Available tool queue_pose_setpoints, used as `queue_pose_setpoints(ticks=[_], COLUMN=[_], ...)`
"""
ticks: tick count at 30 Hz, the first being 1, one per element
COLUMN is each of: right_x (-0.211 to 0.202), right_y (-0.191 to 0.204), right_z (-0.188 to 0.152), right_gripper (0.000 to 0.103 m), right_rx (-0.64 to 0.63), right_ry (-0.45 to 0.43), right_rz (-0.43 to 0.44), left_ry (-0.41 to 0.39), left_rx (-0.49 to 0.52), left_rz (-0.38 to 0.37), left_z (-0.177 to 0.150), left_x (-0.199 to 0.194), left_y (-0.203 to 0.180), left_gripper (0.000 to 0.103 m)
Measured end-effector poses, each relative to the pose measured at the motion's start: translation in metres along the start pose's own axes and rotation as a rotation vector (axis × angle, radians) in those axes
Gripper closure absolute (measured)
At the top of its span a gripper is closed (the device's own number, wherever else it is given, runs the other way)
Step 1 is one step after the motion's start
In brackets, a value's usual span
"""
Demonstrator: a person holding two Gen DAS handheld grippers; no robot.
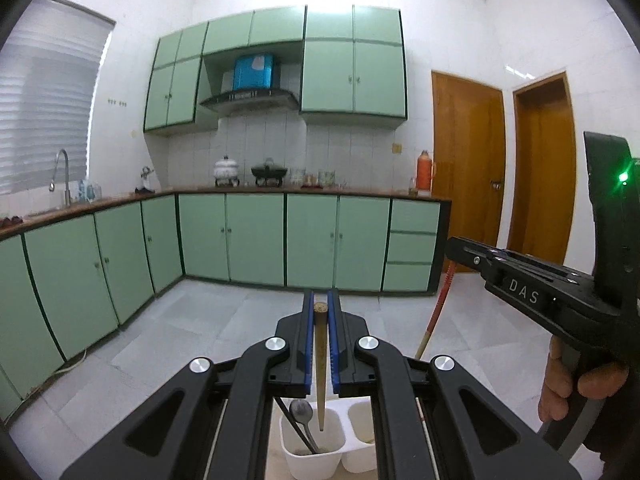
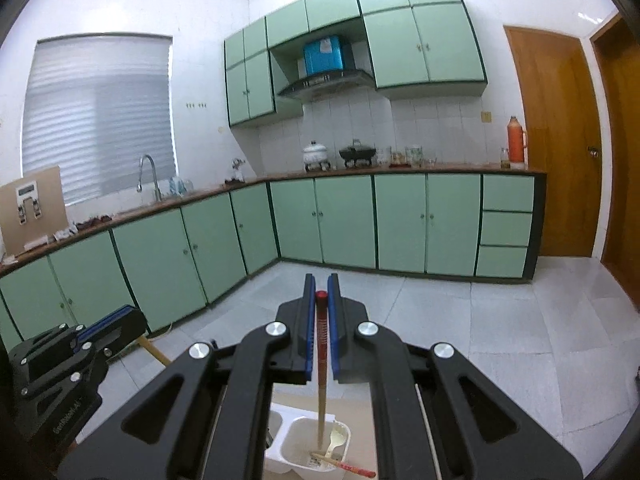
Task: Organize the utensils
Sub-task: 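Open both tools to drop the chopsticks into the holder, then move both open tools back down to the chopsticks on the table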
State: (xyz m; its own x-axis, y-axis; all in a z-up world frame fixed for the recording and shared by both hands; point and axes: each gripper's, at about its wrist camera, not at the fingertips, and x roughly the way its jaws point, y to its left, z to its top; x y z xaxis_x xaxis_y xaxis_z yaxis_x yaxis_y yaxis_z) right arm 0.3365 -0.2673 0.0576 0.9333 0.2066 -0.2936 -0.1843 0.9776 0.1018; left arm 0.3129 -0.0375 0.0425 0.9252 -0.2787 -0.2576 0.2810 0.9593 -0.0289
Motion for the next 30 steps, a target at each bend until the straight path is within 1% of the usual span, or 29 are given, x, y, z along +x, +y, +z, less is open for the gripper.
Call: queue_pose_setpoints(ticks=[5,8,10,12,13,14,16,17,19,20,21,22,23,25,27,28,29,30], right_x=[0.021,0.025,0.022,0.017,0.012,0.007,-0.006,-0.015,-0.032,-0.040,-0.053,-0.061,-0.072,-0.093,-0.112,-0.123,-0.132,-0.143], right_y=[0.003,0.006,0.007,0.005,0.002,0.000,-0.003,-0.005,-0.009,-0.010,-0.010,-0.011,-0.010,-0.010,-0.007,-0.005,-0.004,-0.001], right_z=[-0.028,-0.041,-0.048,-0.049,-0.049,-0.048,-0.046,-0.045,-0.044,-0.045,-0.047,-0.048,-0.052,-0.060,-0.069,-0.076,-0.082,-0.090], right_gripper=[0.097,0.094,0.094,0.087,0.086,0.083,0.074,0.068,0.065,0.062,0.058,0.056,0.050,0.040,0.024,0.021,0.015,0.013], right_rx=[-0.004,-0.016,-0.019,-0.003,0.011,0.021,0.040,0.054,0.068,0.071,0.075,0.079,0.084,0.082,0.073,0.069,0.068,0.069], right_ry=[0.064,0.088,0.094,0.092,0.084,0.076,0.056,0.038,0.010,-0.001,-0.016,-0.027,-0.041,-0.065,-0.091,-0.109,-0.121,-0.131], right_rz=[0.006,0.004,0.001,-0.001,-0.003,-0.007,-0.018,-0.020,-0.027,-0.031,-0.035,-0.039,-0.044,-0.056,-0.077,-0.093,-0.106,-0.121], left_ry=[0.067,0.098,0.106,0.095,0.090,0.084,0.065,0.053,0.033,0.021,0.008,-0.004,-0.010,-0.020,-0.020,-0.020,-0.018,-0.014], left_rx=[0.009,0.020,0.017,0.013,0.016,0.018,0.017,0.010,0.001,-0.001,-0.001,-0.001,-0.001,0.003,0.000,-0.010,-0.016,-0.025], left_rz=[0.009,0.009,0.007,0.004,0.003,0.004,0.006,0.005,0.009,0.010,0.015,0.023,0.025,0.031,0.029,0.029,0.029,0.030], left_z=[-0.022,-0.032,-0.034,-0.031,-0.030,-0.028,-0.024,-0.021,-0.019,-0.018,-0.018,-0.019,-0.020,-0.026,-0.032,-0.037,-0.040,-0.046], left_x=[0.030,0.039,0.039,0.036,0.032,0.030,0.019,0.011,-0.004,-0.012,-0.022,-0.033,-0.040,-0.060,-0.075,-0.084,-0.088,-0.096], left_y=[0.001,0.000,0.000,0.001,0.001,0.002,0.002,0.003,0.004,0.004,0.004,0.003,0.002,0.000,0.000,0.000,0.000,0.000], left_gripper=[0.097,0.096,0.096,0.096,0.094,0.093,0.086,0.084,0.074,0.071,0.066,0.063,0.057,0.052,0.046,0.043,0.042,0.041])
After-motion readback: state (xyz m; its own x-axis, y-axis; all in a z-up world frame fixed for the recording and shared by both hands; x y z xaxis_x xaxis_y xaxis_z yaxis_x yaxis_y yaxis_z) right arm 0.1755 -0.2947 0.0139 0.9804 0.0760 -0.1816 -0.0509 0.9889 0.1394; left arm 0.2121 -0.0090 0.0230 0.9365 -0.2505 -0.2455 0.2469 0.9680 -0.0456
